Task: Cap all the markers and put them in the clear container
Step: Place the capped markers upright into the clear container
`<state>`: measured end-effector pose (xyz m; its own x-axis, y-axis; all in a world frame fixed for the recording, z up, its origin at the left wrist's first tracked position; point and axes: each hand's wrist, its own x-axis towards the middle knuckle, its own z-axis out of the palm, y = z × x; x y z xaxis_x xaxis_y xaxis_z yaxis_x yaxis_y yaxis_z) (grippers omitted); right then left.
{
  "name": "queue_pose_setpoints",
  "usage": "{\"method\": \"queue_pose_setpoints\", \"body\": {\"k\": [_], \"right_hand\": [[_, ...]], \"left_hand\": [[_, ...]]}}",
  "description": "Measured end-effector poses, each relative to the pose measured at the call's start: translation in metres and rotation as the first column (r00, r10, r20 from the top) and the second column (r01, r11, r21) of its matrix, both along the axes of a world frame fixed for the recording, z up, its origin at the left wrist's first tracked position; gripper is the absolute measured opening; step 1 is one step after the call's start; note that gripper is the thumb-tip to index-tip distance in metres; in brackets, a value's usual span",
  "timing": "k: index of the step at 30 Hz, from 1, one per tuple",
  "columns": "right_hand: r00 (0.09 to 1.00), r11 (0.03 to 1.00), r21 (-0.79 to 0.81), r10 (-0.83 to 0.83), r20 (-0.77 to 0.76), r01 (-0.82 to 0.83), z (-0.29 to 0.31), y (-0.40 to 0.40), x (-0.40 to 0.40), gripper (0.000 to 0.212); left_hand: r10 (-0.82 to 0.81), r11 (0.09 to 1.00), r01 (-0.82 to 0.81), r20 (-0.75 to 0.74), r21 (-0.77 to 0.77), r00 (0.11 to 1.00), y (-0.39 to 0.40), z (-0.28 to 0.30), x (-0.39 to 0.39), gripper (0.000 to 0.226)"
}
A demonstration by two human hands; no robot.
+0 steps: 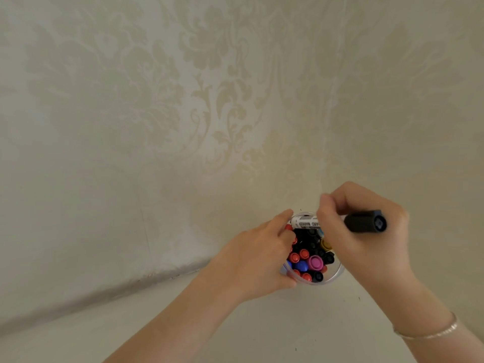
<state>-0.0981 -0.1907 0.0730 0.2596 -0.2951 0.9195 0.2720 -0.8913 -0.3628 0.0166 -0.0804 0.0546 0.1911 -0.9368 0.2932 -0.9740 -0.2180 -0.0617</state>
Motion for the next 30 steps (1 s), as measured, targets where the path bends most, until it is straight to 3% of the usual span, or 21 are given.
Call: {"method": "queue_pose_setpoints", "body": {"k": [3, 10, 14, 17, 22, 26, 30], "right_hand": [[0.991, 0.986, -0.112, -0.127, -0.043, 0.122, -0.011, -0.003, 0.008, 0.034], [0.985, 0.984, -0.067, -0.169, -0.043, 0.166, -0.012, -0.008, 0.018, 0.036], [0.993, 0.982, 0.145, -0.118, -0.015, 0.119, -0.015, -0.008, 0.014, 0.037], [0.995, 0.974, 0.201, -0.099, -0.023, 0.101, -0.018, -0.008, 0.014, 0.034], [0.996, 0.994, 0.096, -0.051, -0.072, 0.058, -0.017, -0.006, 0.017, 0.033], [0.996, 0.989, 0.146, -0.019, -0.086, 0.032, -0.012, -0.007, 0.019, 0.031], [0.98, 0.986, 0.048, -0.152, -0.127, 0.159, -0.009, -0.008, 0.023, 0.03]], "left_hand": [[-0.01, 1.0, 0.01, 0.0, -0.008, 1.0, 0.0, -0.003, 0.002, 0.072], [0.0, 0.999, 0.002, 0.071, -0.037, 0.997, 0.003, 0.001, -0.001, 0.076], [0.026, 0.999, -0.019, 0.174, -0.04, 0.984, 0.007, 0.003, -0.003, 0.079], [0.061, 0.998, -0.063, 0.172, 0.006, 0.983, 0.003, 0.006, -0.006, 0.07], [0.064, 0.998, -0.065, 0.15, 0.004, 0.987, 0.006, 0.01, 0.0, 0.066], [0.044, 0.999, -0.043, 0.145, -0.01, 0.989, 0.006, 0.01, 0.005, 0.068], [-0.012, 1.0, 0.014, 0.12, -0.017, 0.993, 0.006, 0.008, 0.003, 0.068]]}}
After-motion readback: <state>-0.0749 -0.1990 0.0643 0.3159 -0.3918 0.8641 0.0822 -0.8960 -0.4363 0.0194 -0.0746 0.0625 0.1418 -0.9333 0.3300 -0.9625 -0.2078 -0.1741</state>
